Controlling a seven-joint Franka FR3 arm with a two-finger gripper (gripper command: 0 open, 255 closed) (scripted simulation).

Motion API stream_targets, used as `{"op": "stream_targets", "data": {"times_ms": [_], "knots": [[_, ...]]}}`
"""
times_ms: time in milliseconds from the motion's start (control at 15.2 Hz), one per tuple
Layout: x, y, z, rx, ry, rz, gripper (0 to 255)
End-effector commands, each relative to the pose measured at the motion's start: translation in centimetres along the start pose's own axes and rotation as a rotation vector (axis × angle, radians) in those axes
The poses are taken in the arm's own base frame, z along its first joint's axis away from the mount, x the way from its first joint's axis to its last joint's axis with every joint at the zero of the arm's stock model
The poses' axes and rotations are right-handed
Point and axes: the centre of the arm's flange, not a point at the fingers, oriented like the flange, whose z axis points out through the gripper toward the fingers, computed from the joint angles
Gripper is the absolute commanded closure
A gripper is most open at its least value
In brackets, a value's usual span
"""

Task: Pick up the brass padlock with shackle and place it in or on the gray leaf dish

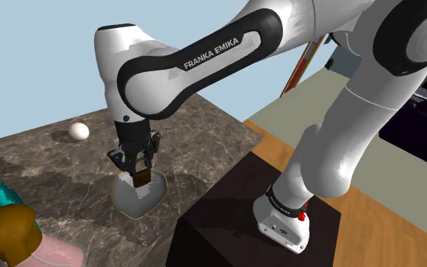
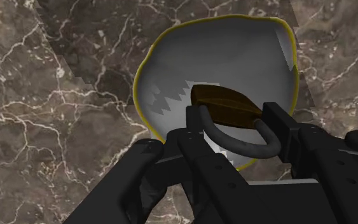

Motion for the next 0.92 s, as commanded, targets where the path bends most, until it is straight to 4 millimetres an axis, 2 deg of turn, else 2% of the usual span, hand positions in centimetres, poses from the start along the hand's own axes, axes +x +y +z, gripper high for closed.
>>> {"op": "stream_targets", "data": {"times_ms": [0,198,726,792,858], "knots": [[0.3,0.0,1.1,0.000,0.000,0.000,255],[0.6,0.0,2.7,0.000,0.000,0.000,255],[0.6,0.0,2.7,0.000,0.000,0.000,255],[0.6,0.0,2.7,0.000,0.000,0.000,0],[0.6,0.0,2.7,0.000,0.000,0.000,0]]}}
